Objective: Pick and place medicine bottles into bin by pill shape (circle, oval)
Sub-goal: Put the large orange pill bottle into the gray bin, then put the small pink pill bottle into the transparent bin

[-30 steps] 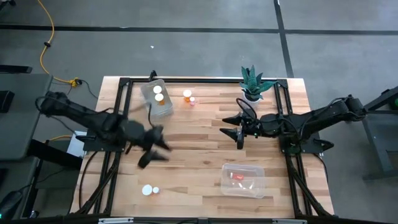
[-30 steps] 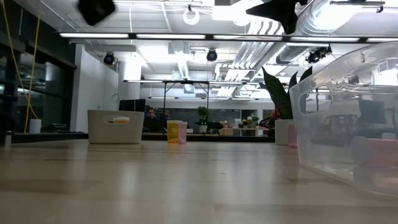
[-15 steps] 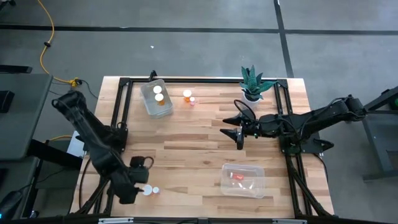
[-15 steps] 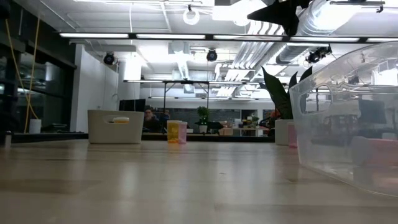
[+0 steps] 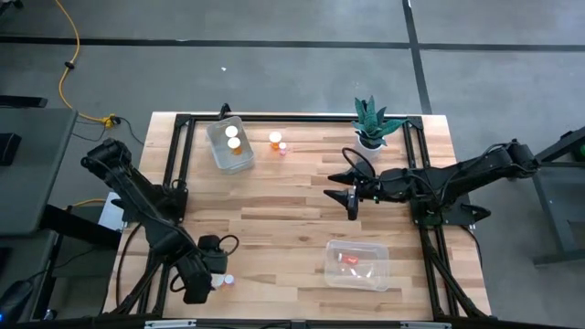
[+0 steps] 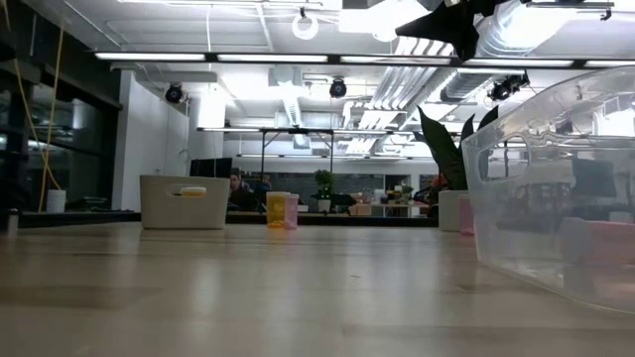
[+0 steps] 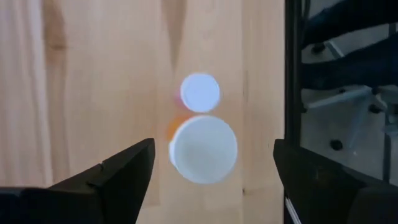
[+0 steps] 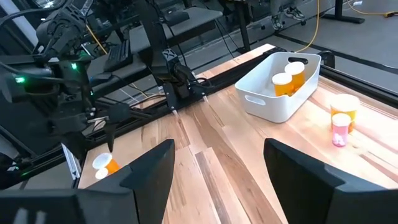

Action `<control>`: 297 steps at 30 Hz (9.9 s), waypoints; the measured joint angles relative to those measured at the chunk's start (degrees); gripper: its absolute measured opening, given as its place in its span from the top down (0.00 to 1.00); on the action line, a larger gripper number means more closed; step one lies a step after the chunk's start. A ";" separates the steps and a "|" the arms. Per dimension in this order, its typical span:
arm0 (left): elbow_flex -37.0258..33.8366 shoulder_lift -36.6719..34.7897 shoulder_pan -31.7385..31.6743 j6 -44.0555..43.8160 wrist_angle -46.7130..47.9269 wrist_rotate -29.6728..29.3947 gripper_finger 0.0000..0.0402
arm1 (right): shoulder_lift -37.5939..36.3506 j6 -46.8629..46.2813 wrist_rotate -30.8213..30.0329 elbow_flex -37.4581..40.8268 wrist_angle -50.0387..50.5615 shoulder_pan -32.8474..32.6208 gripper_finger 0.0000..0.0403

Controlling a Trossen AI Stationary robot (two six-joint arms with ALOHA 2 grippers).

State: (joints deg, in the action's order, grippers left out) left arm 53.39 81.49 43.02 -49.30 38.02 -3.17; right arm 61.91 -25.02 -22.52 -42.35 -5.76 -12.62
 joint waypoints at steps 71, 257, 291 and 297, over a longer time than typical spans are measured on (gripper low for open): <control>8.66 -16.44 -11.13 -2.71 32.36 -17.54 0.50 | 0.00 -0.47 -1.19 0.00 3.37 0.00 0.40; 3.20 14.45 2.43 22.99 -4.37 -14.97 0.70 | 0.00 4.52 -4.24 -0.02 -1.71 0.02 0.40; 6.62 -1.39 -38.84 45.10 -22.71 -12.40 0.71 | 21.63 17.90 8.48 -9.94 -1.07 -1.19 0.40; 10.15 3.12 -40.06 44.97 -20.86 -12.21 0.71 | 27.95 17.50 3.52 -16.17 4.87 -0.34 0.40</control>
State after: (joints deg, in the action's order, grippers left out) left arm 63.53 84.62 2.96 -4.33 17.15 -15.38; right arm 89.86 -7.52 -19.00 -58.52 -0.89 -12.96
